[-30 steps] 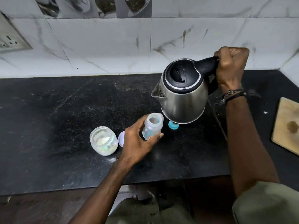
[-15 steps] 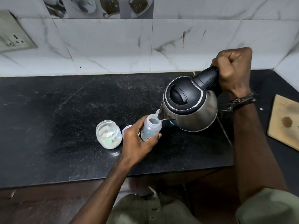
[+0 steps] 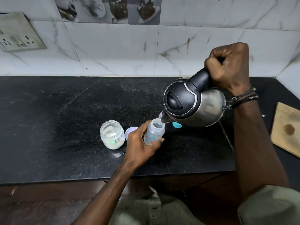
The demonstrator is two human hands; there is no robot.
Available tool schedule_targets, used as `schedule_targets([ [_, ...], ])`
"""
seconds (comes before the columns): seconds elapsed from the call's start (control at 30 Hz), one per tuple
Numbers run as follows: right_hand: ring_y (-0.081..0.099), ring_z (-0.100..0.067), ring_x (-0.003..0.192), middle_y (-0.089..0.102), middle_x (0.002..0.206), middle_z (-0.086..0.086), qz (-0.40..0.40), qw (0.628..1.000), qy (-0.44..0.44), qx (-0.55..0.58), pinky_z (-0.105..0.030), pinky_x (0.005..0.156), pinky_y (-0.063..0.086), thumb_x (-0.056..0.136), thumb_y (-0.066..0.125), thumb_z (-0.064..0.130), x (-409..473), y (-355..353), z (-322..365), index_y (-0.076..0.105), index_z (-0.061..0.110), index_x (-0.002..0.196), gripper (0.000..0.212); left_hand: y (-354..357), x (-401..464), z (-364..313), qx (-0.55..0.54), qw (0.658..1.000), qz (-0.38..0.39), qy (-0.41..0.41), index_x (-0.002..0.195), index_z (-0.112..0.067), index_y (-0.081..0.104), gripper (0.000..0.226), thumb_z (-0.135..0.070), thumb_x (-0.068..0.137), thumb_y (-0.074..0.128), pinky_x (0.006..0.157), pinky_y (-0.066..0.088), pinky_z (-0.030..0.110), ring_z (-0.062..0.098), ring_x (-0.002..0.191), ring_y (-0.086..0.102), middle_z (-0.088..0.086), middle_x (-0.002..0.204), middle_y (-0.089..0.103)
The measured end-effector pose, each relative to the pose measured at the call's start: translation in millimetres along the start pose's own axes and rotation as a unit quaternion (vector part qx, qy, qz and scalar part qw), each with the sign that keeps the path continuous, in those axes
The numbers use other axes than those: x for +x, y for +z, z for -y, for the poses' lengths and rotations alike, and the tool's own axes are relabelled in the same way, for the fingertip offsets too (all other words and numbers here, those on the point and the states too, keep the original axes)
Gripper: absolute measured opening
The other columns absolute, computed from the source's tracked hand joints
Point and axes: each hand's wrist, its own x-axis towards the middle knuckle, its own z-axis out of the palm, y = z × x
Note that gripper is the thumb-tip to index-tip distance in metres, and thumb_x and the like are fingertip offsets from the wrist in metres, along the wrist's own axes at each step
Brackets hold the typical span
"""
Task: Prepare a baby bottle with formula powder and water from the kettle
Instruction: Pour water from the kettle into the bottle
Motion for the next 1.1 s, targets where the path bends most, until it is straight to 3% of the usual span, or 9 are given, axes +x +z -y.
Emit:
schedule_targets([
  [0.1,0.028,-0.023,0.043,0.027,0.043,-0.007,0.004,1.000,-0.016,0.006,-0.028,0.046,0.019,0.070,0.053,0.016,3.4,1.0,6.3,0.043,0.005,0.047,0.028,-1.2,-0.2,-0.7,-0.008,1.000,0.003,-0.010,0.123,-0.032,0.063,0.059,-0.014,0.073,0.090,0.092,0.050,0.015,0.000,0.108,0.067,-0.030,0.112,0.070],
  [0.2,0.029,-0.021,0.043,0.027,0.043,0.002,0.009,0.999,-0.032,0.006,-0.026,0.047,0.020,0.070,0.053,0.017,7.0,2.5,10.6,0.044,0.008,0.047,0.026,-3.5,1.0,-1.4,-0.013,1.000,0.003,-0.022,0.122,-0.039,0.060,0.063,-0.017,0.072,0.092,0.093,0.048,0.011,-0.006,0.108,0.065,-0.038,0.112,0.067],
  [0.4,0.030,-0.025,0.044,0.027,0.044,-0.007,0.011,0.999,-0.051,0.000,-0.028,0.048,0.021,0.069,0.051,0.020,14.1,6.1,17.2,0.044,0.010,0.048,0.024,-6.9,5.1,0.3,-0.046,0.998,-0.001,-0.034,0.117,-0.046,0.060,0.070,-0.017,0.064,0.095,0.092,0.048,0.011,-0.004,0.109,0.065,-0.033,0.114,0.069],
  [0.63,0.029,-0.022,0.044,0.027,0.043,0.004,0.011,0.998,-0.058,0.008,-0.026,0.048,0.021,0.069,0.051,0.019,20.9,6.4,18.1,0.044,0.013,0.048,0.022,-4.7,7.7,11.6,-0.134,0.989,0.010,-0.070,0.123,-0.033,0.065,0.069,-0.016,0.062,0.090,0.089,0.054,0.021,0.006,0.115,0.066,-0.012,0.121,0.073],
  [0.77,0.030,-0.025,0.043,0.026,0.043,-0.003,0.011,0.998,-0.061,0.004,-0.027,0.047,0.022,0.068,0.051,0.019,24.7,7.6,18.9,0.044,0.014,0.048,0.022,-3.4,8.9,12.0,-0.166,0.983,0.008,-0.080,0.130,-0.027,0.061,0.063,-0.022,0.072,0.082,0.101,0.049,0.023,0.008,0.125,0.062,-0.013,0.128,0.070],
  [0.9,0.028,-0.027,0.043,0.025,0.045,-0.009,0.017,0.998,-0.064,-0.003,-0.026,0.047,0.019,0.068,0.051,0.018,28.5,8.4,18.9,0.041,0.013,0.047,0.023,-1.7,12.3,13.4,-0.184,0.978,0.034,-0.093,0.135,-0.019,0.055,0.055,-0.007,0.084,0.074,0.104,0.044,0.017,0.002,0.128,0.058,-0.020,0.130,0.067],
  [1.1,0.028,-0.024,0.044,0.025,0.045,-0.006,0.024,0.997,-0.067,-0.008,-0.026,0.049,0.020,0.068,0.051,0.020,32.1,9.3,17.7,0.042,0.012,0.047,0.024,-0.3,14.4,15.8,-0.211,0.970,0.052,-0.108,0.140,-0.010,0.053,0.054,-0.018,0.090,0.071,0.112,0.042,0.025,0.009,0.136,0.052,-0.013,0.139,0.063],
])
